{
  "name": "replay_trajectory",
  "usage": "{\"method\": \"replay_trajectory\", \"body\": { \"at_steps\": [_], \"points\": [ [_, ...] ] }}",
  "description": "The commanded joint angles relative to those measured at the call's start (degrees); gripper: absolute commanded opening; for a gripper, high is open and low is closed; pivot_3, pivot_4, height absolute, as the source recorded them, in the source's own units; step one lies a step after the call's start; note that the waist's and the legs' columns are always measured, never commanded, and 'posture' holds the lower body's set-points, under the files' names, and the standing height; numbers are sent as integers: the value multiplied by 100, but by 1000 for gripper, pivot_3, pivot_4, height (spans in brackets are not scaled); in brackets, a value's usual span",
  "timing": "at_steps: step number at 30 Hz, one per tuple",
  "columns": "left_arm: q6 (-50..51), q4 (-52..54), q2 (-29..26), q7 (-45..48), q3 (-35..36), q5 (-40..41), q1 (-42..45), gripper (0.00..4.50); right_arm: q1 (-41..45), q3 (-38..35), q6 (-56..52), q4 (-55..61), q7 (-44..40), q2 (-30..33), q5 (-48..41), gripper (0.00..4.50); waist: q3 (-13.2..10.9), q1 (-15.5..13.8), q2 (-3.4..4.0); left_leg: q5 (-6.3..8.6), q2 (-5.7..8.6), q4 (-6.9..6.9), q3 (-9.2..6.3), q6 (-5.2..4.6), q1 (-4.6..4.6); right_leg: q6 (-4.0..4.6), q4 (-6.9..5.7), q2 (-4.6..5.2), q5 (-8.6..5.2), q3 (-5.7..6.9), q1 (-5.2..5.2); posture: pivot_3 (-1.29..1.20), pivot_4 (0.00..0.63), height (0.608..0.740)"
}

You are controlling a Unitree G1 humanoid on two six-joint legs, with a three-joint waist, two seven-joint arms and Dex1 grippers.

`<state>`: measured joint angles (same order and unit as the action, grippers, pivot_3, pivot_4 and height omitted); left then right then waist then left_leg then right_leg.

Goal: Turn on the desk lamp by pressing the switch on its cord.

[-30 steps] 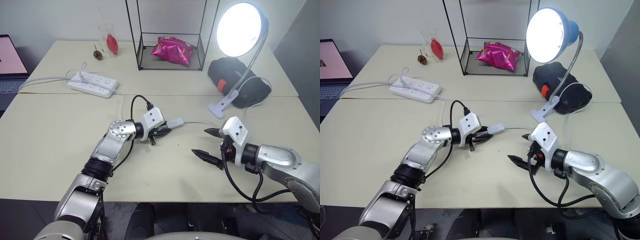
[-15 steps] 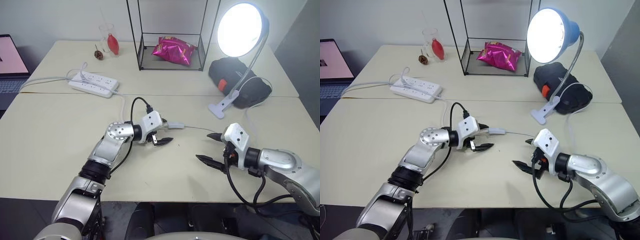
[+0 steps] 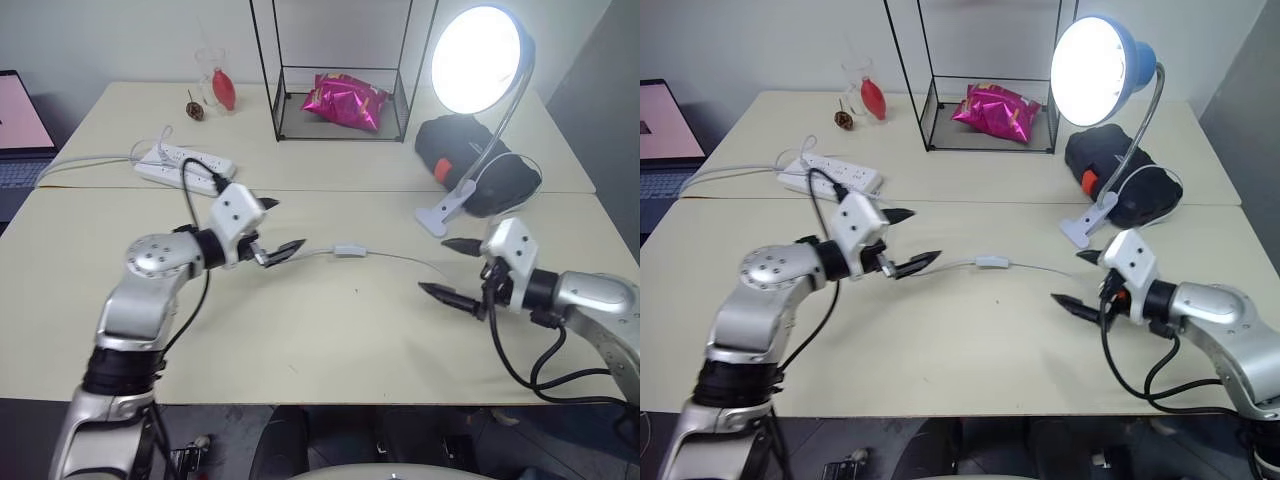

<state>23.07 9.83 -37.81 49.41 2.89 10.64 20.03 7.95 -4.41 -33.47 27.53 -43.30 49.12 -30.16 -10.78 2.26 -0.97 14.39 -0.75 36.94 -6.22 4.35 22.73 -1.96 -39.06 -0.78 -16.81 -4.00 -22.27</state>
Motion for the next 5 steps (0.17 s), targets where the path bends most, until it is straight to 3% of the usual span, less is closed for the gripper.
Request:
{"method": "replay_trajectory", "body": {
  "at_steps": [1,5],
  "points": [
    [258,576,-289,84,703,505,-542,4462,90,-283,468,-238,-438,206,151,4500,0,-7,1,0,1,-1,4,0,-2,0,1,4,0,-3,1,0,150,740],
    [283,876,-456,93,1010,666,-1178,4462,241,-214,743,-578,-816,326,310,4500,-1,-44,-1,0,3,4,5,0,0,-1,4,8,0,-2,3,0,150,740]
  ]
}}
